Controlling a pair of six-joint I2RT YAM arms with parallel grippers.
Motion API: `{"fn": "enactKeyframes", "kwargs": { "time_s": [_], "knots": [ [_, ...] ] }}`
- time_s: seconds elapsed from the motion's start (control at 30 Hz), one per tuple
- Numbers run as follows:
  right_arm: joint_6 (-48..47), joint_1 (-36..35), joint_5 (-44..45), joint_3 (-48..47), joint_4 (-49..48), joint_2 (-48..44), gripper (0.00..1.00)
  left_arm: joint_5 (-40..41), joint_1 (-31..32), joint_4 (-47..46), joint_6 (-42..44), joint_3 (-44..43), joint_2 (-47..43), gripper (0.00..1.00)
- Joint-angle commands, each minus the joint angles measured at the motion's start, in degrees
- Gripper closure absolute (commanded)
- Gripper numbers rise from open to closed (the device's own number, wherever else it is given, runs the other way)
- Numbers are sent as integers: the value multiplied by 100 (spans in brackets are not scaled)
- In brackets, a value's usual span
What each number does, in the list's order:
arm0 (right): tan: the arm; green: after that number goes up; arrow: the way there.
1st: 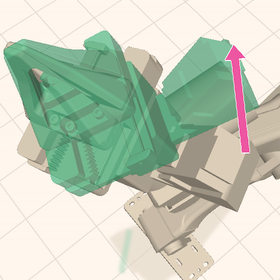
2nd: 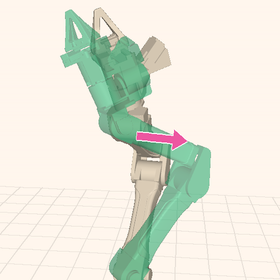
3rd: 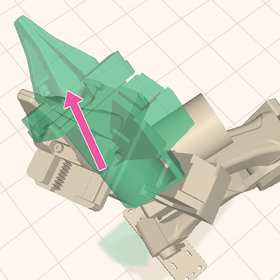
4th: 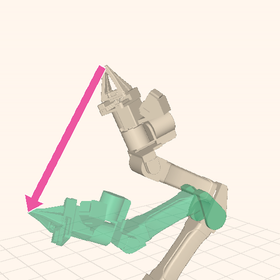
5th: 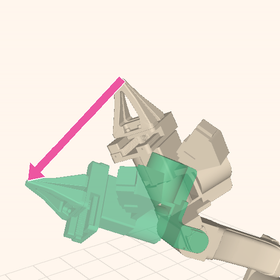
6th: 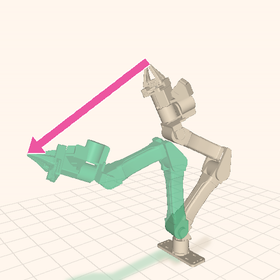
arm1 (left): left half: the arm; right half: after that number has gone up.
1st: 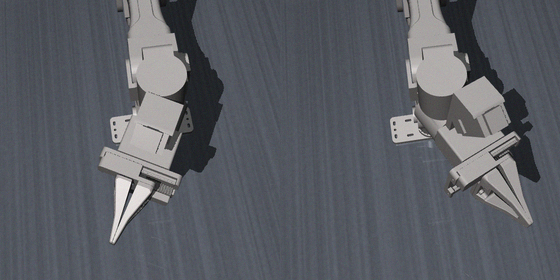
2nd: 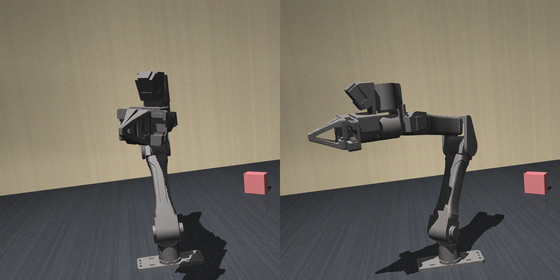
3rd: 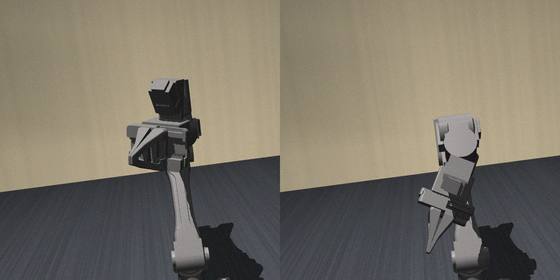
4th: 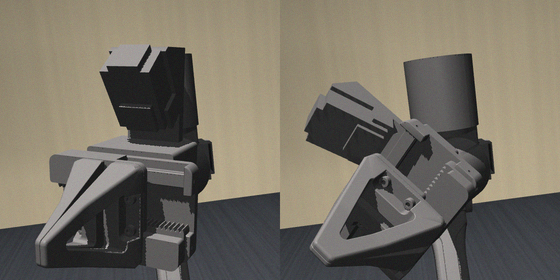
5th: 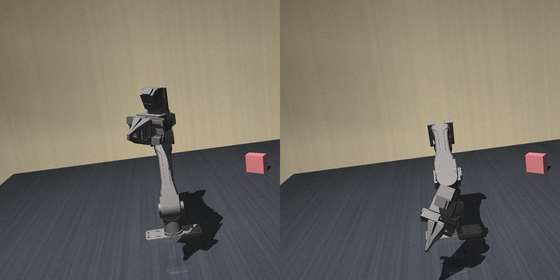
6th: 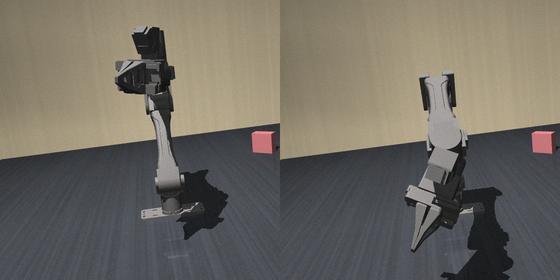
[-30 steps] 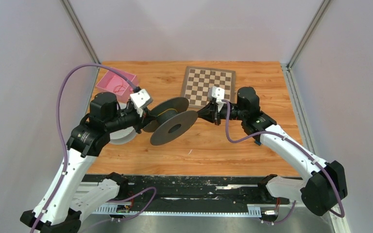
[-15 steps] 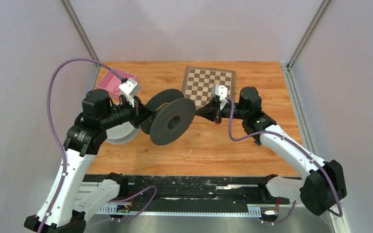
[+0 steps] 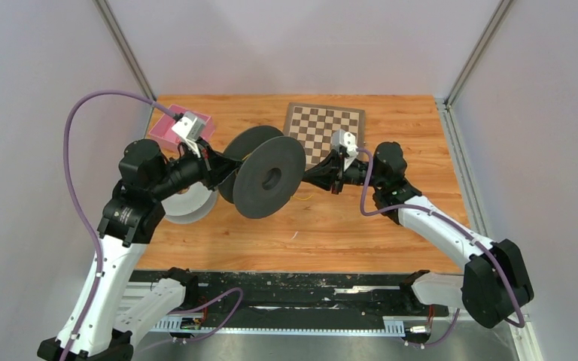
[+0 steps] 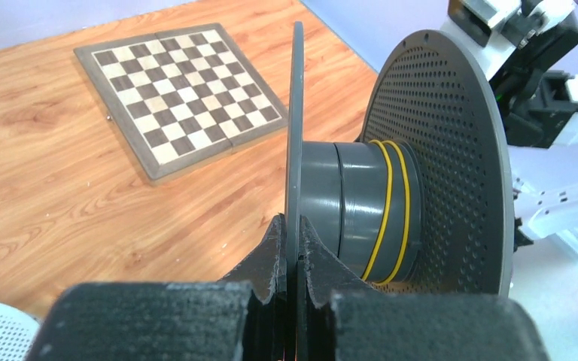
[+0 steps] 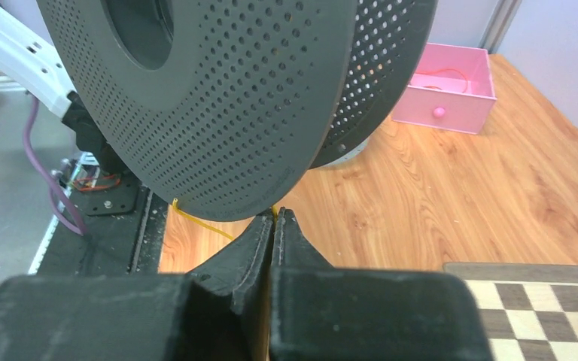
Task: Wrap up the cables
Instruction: Wrap the cable around the cable reel.
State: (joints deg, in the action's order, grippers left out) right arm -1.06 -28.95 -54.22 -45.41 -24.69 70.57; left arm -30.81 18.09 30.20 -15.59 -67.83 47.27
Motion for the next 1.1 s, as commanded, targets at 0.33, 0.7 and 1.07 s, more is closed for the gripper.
{"fn": "enactKeyframes", "kwargs": {
  "time_s": [0.33,0.7,1.07],
  "knots": [
    [1606,-85,-24,375,-1716,408,98,72,-69,-2460,-1303,444,-365,100],
    [2906,-343,504,542,-3245,650,97,529,-70,-3588,-2232,1190,-634,100],
    [2724,-1095,1950,111,-2414,846,100,1228,-68,-4371,-3010,1828,-736,100]
  ]
}}
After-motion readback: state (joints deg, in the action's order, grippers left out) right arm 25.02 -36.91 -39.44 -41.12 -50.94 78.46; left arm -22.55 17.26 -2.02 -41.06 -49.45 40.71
